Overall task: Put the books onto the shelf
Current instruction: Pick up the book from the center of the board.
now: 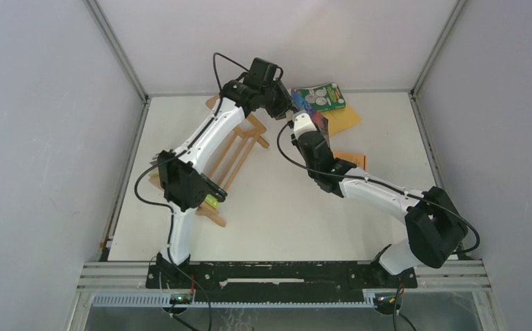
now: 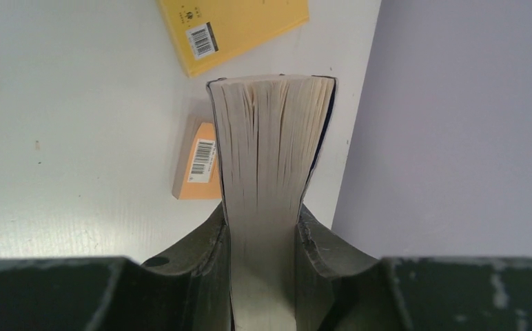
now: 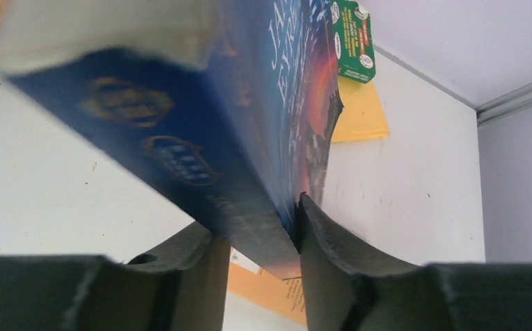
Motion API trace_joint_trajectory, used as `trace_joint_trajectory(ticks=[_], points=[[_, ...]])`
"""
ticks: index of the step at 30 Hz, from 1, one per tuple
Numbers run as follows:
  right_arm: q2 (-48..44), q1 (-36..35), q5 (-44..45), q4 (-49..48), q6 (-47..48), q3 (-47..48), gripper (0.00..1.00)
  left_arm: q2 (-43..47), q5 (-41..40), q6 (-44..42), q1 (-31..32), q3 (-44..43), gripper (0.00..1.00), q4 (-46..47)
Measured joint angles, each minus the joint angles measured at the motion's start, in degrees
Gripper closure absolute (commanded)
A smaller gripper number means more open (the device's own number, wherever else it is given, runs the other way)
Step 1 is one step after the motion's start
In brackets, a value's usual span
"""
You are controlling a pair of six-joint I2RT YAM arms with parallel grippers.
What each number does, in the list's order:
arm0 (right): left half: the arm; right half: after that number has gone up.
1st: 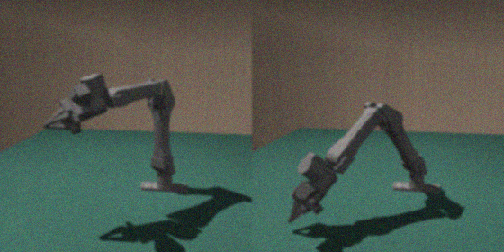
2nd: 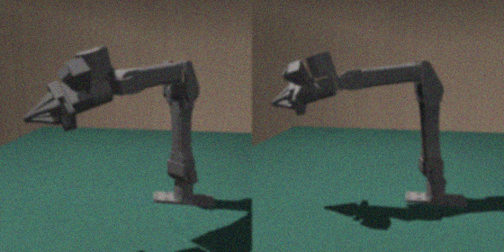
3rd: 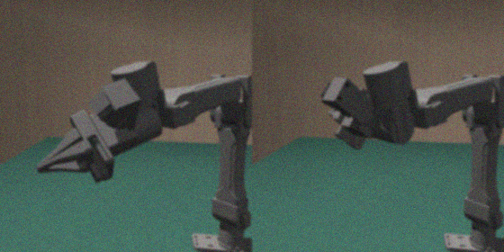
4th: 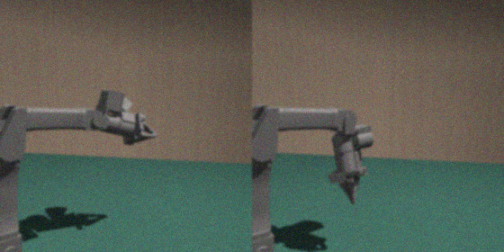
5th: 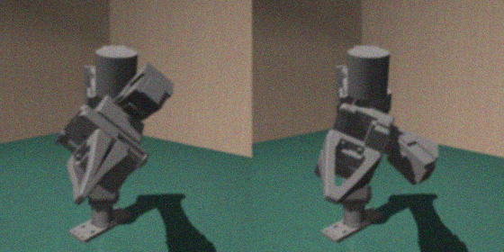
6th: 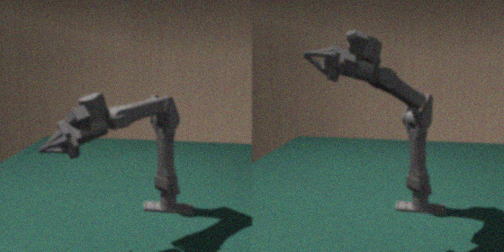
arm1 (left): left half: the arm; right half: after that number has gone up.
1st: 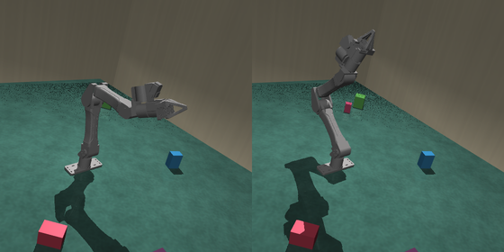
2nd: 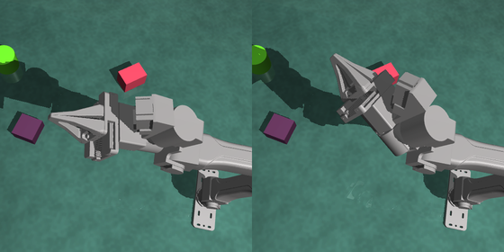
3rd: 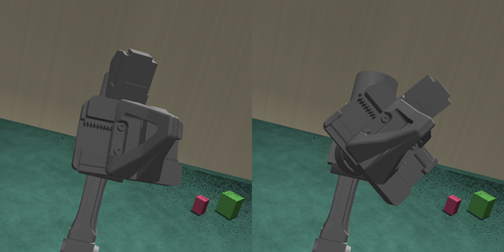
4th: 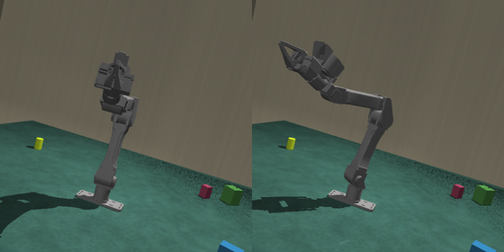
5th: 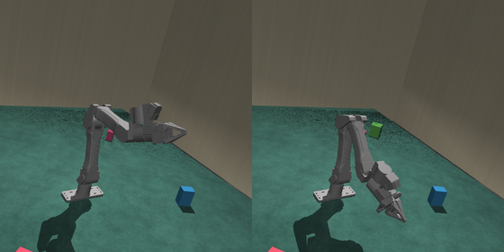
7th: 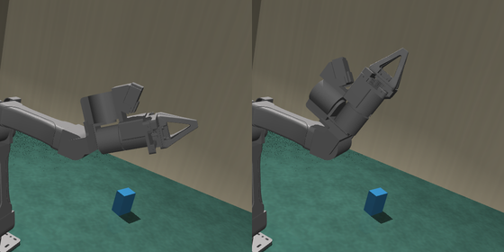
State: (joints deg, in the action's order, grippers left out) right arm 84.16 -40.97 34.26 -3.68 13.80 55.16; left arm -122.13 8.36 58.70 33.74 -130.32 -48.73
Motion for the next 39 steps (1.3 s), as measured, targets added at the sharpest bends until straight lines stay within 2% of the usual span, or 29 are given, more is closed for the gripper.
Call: trace_joint_trajectory(ticks=[3,5,6,10,15,20,27,34,39], points=[[0.52,0.02,-0.79,-0.26,2.23,0.09,0.89,0.00,0.46,0.02,-0.20,0.00,1.00,1.03],[0.72,-0.57,-1.55,0.22,3.17,0.09,1.00,0.00,0.48,-0.13,-0.26,0.04,0.85,0.94],[0.72,-0.63,-1.57,0.33,3.28,0.09,1.00,0.00,0.74,-0.07,-0.37,0.17,0.75,0.81],[0.72,-0.26,-2.32,0.31,3.48,0.11,1.00,0.44,1.03,0.33,-0.63,1.29,0.56,1.66],[0.13,0.42,-4.31,1.53,1.29,0.11,1.00,1.99,1.01,0.87,-1.51,3.06,0.43,3.63],[-1.86,0.96,-6.25,5.86,-0.22,0.07,1.00,5.97,-0.31,0.72,-3.04,3.04,0.37,6.51],[-5.66,1.14,-8.44,9.51,-1.84,0.04,1.00,13.07,-6.56,-0.98,-3.43,3.21,0.36,7.50],[-7.69,1.16,-10.21,10.78,-3.54,0.09,1.00,20.94,-14.01,-3.23,-3.43,8.96,0.36,7.93],[-7.69,1.14,-11.28,12.39,-4.20,0.66,1.00,23.10,-15.87,-3.78,-3.43,12.41,0.35,8.26]])
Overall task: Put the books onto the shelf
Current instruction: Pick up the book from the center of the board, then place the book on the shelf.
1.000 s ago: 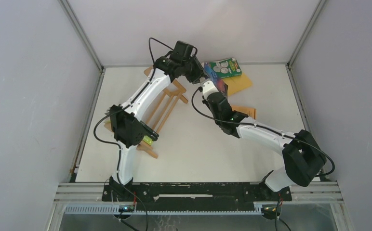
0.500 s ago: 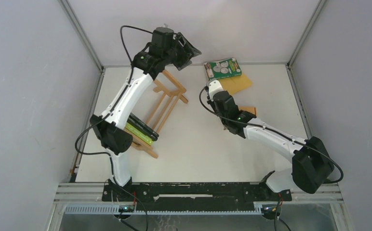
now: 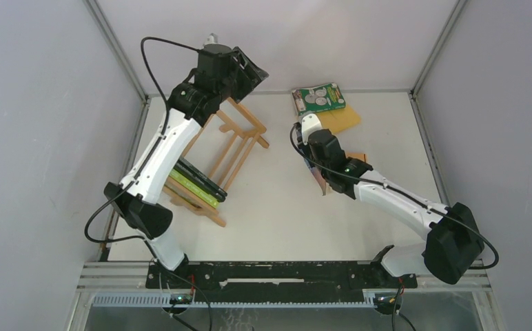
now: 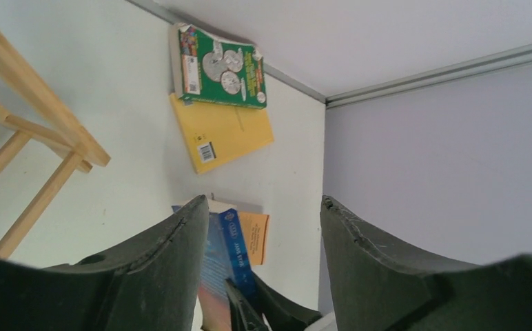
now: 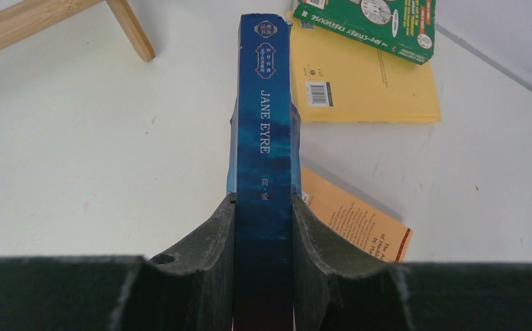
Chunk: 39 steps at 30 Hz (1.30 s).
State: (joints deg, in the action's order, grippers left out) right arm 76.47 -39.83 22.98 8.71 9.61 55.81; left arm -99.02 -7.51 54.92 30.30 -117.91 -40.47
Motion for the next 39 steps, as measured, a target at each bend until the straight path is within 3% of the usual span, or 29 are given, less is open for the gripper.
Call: trace_joint_trajectory(ticks=[17,28,39], points=[[-4.42,-1.03,-6.32,4.42,-3.21,13.42,1.00,2.84,-0.28,0.09,-0.83,4.61,0.33,-1.01],[4.28,-8.24,-9.68,3.17,-3.34,23.85,1.00,14.78,-2.78,0.17,-5.81,9.64,0.28,-2.08],[5.60,-12.94,-10.21,3.26,0.52,24.17,1.00,14.93,16.68,4.90,-13.53,19.76,0.27,0.11]])
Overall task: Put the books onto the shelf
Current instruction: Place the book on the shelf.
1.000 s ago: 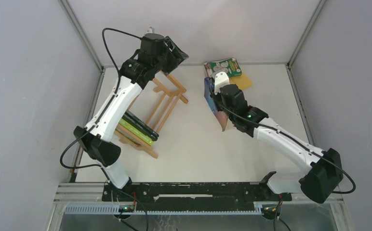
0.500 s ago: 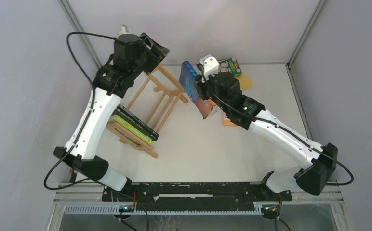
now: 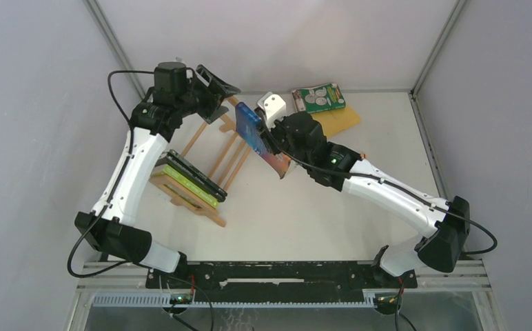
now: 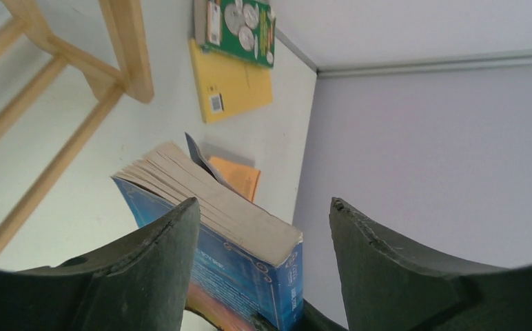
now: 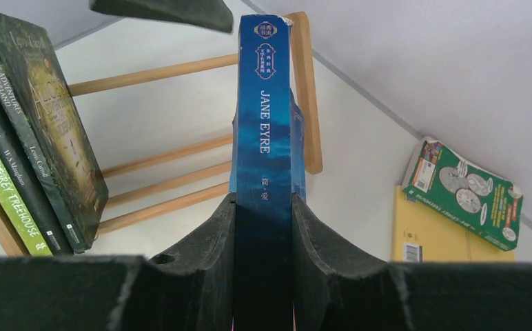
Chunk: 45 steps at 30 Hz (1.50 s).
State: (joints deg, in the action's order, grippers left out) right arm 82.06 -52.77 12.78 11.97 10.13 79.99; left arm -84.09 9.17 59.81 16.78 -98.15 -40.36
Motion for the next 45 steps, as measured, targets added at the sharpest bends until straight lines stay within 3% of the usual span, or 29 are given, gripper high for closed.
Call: trace_joint_trajectory(ticks=[5,11,28,36,45], points=[[0.00,-1.07,0.11,-0.81,2.23,0.00,1.00,-0.13,6.08,1.51,-0.11,1.90,0.27,1.03],[0.92,-1.70,-0.83,-2.71,3.65,0.61,1.00,1.40,5.84,1.90,-1.29,2.75,0.27,1.27],[20.31,-3.61,-6.34,-6.16,3.45,16.15,1.00,19.08,-25.55,-2.47,-2.05,2.73,0.29,-2.21],[29.46,-4.68,-9.33,-8.28,2.01,27.76,1.00,20.26,-31.76,-5.86,-2.08,2.73,0.29,-2.56],[36.76,-4.70,-13.09,-11.19,-1.92,34.05,1.00,20.55,-34.62,-9.05,-2.08,2.78,0.29,-2.78]])
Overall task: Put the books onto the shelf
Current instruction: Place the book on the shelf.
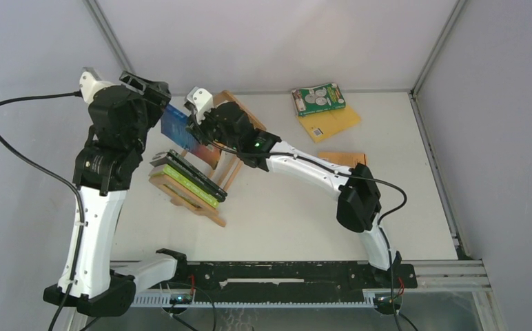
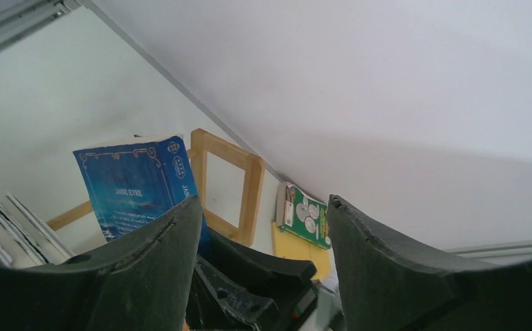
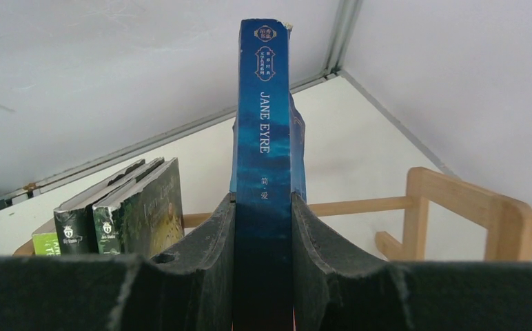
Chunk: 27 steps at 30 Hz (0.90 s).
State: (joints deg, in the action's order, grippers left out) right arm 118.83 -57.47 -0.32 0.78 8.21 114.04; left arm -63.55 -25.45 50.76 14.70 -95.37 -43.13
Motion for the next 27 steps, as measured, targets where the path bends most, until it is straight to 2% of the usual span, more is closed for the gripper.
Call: trace_joint_trajectory(ticks=[11,20,27], points=[[4.92,0.00,-2.47,-4.15,-2.58,-0.15,1.00,6.40,-2.08,-3.80,0.00,6.75,0.29,1.07],[4.66,-0.02,-3.28,-17.99,-5.14,-10.82,1.00,10.19,-4.35,-5.68,0.00,15.41,0.30,3.17],[0.55,-0.15,-2.73,-31.01,-6.56,-24.13,1.00,14.12,-5.16,-5.73,0.00,21.70,0.30,4.44]])
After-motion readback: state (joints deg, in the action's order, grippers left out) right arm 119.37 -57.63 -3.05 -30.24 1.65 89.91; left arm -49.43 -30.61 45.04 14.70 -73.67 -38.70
